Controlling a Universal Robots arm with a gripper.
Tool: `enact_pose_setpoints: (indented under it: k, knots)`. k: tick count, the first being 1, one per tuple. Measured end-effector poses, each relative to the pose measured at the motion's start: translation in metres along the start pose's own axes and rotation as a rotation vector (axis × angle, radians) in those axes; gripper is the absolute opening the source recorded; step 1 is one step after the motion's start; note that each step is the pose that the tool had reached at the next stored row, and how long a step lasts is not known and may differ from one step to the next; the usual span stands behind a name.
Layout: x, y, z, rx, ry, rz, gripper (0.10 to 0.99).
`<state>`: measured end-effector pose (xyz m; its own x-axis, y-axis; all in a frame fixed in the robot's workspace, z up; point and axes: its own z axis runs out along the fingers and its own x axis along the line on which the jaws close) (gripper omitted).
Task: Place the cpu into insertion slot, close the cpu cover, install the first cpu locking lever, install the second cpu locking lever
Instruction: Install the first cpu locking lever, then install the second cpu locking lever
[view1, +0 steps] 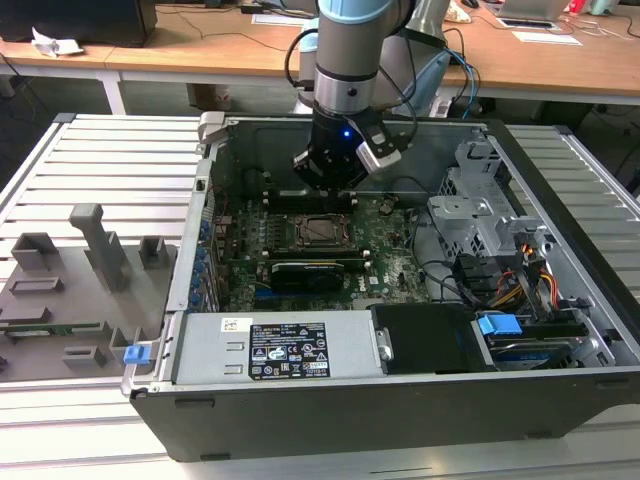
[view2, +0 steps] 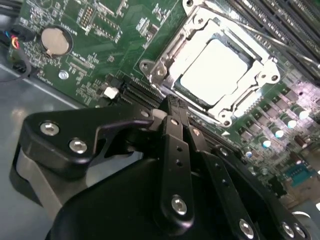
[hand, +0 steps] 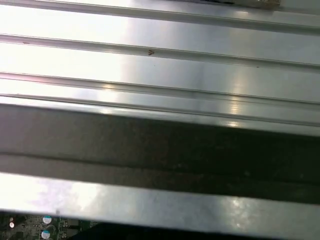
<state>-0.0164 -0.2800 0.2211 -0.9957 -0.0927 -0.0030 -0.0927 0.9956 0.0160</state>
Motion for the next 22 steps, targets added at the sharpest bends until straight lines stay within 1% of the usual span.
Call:
enact_pose_setpoints:
  k: [13,16,22]
  knots:
    - [0.0004,-0.0043,-0.0001,0.0,0.0,0.0,0.106]
    - [0.0006,-0.0071,-0.0001,0.0,0.0,0.0,0.106]
    - [0.001,-0.0101,-0.0002,0.0,0.0,0.0,0.106]
